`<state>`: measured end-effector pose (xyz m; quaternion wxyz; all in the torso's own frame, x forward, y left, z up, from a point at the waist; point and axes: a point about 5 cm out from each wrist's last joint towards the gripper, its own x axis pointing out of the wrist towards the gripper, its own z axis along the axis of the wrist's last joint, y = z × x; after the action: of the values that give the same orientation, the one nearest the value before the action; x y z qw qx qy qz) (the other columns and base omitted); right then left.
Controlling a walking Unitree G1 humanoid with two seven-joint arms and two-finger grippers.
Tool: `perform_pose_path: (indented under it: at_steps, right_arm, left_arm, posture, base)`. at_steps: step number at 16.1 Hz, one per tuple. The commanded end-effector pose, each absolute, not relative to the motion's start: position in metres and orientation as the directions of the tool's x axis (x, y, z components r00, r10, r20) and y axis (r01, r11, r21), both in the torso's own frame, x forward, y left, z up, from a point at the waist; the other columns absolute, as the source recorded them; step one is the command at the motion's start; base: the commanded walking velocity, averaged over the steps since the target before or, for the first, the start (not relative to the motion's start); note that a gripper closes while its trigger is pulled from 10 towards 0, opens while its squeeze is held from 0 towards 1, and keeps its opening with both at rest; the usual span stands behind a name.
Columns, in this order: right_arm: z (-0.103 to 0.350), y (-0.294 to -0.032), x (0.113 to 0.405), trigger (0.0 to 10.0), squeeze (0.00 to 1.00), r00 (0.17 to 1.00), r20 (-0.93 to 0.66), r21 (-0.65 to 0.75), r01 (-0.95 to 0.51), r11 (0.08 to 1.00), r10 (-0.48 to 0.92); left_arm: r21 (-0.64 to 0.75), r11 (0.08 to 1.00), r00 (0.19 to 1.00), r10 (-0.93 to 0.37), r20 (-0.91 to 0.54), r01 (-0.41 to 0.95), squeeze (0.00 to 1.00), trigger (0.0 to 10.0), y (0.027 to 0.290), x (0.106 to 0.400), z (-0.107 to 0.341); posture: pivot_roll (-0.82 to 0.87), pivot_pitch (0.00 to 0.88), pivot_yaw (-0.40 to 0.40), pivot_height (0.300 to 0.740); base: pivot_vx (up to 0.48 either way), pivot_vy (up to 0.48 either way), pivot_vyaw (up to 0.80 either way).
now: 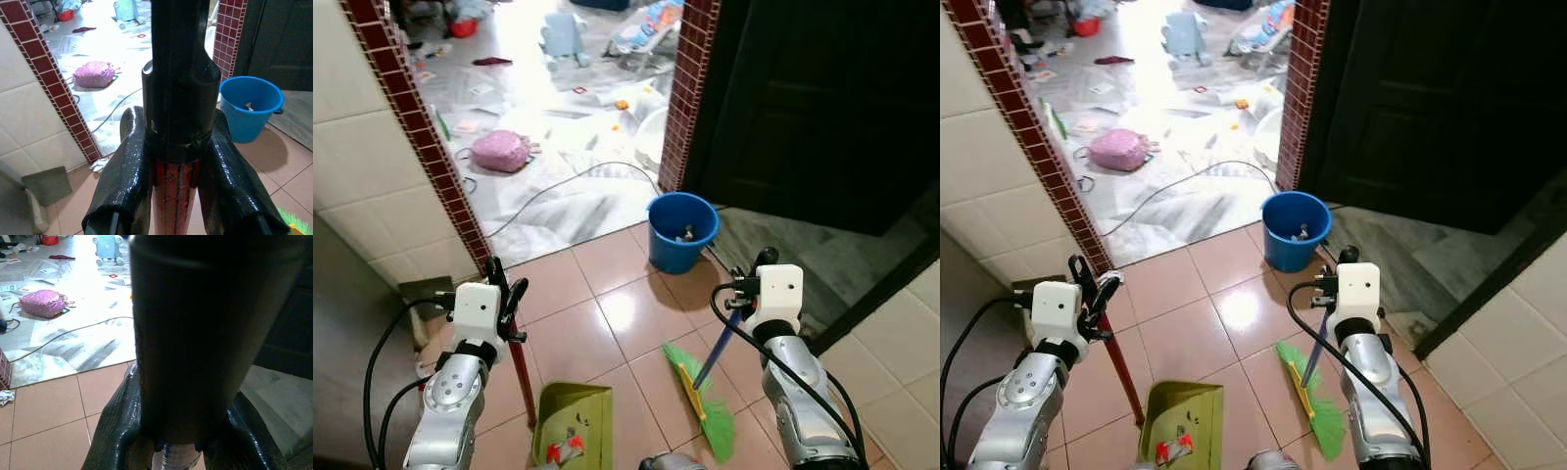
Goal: Sweep floor
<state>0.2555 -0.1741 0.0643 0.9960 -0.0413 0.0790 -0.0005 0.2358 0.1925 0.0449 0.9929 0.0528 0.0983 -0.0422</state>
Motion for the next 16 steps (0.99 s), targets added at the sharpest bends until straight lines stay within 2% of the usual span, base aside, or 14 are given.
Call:
perform_pose_path:
  at_steps: [1, 8, 16]
  right_arm:
    - [0.0613, -0.1779, 0.2534, 10.0, 0.00, 0.983, -0.184, -0.082, 0.007, 0.997, -0.022]
    - [0.0621, -0.1780, 0.2537, 10.0, 0.00, 0.984, -0.178, -0.080, 0.005, 0.997, -0.019]
    - [0.0673, -0.1752, 0.2576, 10.0, 0.00, 0.989, -0.147, -0.082, 0.000, 0.997, -0.012]
  left_arm:
    - [0.112, 0.989, 0.965, -0.070, -0.254, 0.101, 0.00, 10.0, 0.1940, 0.2326, 0.0362]
    - [0.124, 0.988, 0.973, -0.059, -0.221, 0.088, 0.00, 10.0, 0.1943, 0.2346, 0.0399]
    - [0.126, 0.990, 0.975, -0.041, -0.217, 0.070, 0.00, 10.0, 0.1953, 0.2314, 0.0409]
  posture:
    - [-0.09, 0.000, 0.022, 0.740]
    - [-0.09, 0.000, 0.022, 0.740]
    - [-0.08, 0.000, 0.017, 0.740]
  base:
    - [0.000, 0.000, -0.79]
    - [0.000, 0.000, -0.79]
    - [0.000, 0.000, 0.00]
